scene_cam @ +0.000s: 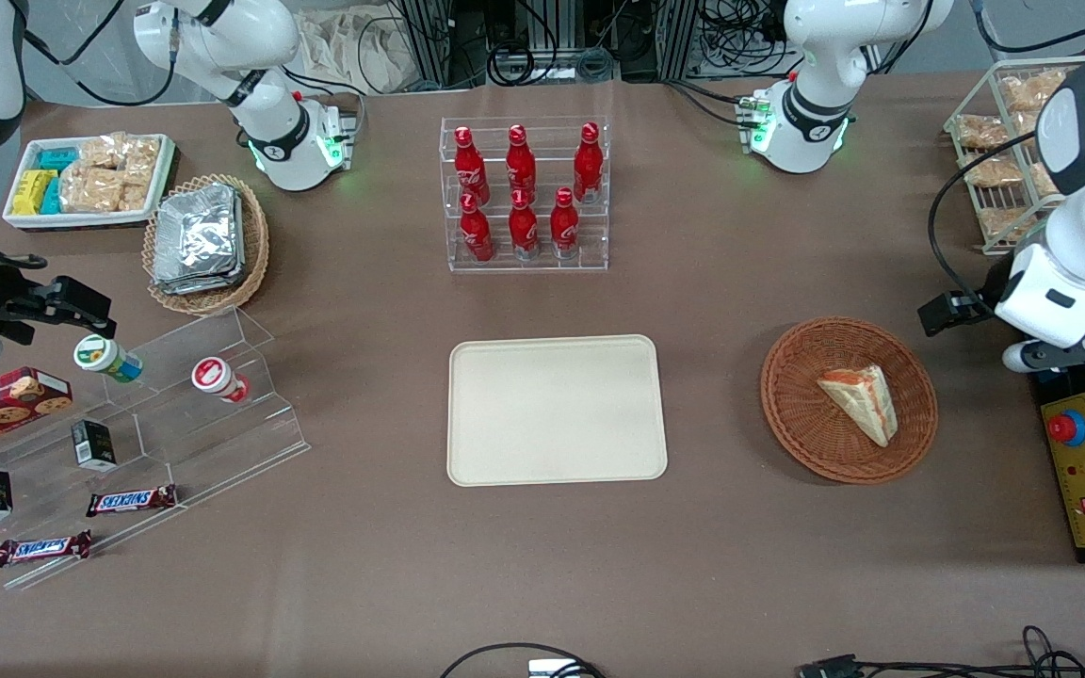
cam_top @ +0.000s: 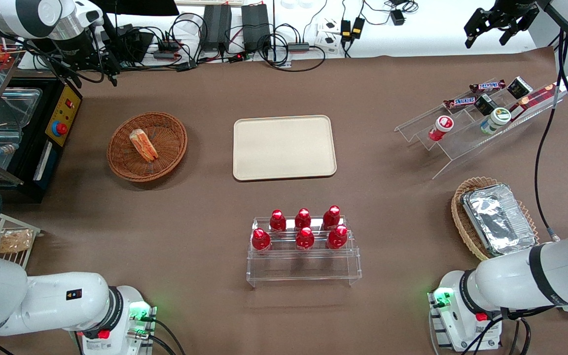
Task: Place sandwich from basket to tray
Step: 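Lower the open left gripper over the wrapped sandwich in the basket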
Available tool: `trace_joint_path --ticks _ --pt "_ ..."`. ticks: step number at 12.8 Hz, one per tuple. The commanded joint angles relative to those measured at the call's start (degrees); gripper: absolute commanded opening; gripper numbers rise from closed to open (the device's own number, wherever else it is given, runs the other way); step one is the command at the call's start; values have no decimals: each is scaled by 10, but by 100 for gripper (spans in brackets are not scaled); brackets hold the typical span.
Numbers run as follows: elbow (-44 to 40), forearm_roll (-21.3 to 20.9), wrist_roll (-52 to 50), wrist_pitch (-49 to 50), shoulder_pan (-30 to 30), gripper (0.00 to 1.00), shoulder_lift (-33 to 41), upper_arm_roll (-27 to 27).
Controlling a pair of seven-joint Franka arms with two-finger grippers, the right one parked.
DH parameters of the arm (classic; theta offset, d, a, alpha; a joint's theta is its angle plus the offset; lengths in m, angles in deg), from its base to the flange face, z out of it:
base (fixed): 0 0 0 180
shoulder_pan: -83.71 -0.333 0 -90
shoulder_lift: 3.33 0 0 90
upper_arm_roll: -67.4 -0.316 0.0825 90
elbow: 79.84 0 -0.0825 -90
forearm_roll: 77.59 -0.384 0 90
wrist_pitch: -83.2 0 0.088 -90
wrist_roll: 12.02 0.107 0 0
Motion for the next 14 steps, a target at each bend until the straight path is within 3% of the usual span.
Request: trace_joint_path --ticks 1,5,10,14 --pt "-32 2 8 28 -5 100 -23 3" --pt "-41 -6 -4 22 -12 100 -58 4" --pt "-3 34 -206 -12 -24 100 -98 4" --pt "7 20 -255 -45 -21 98 -141 5"
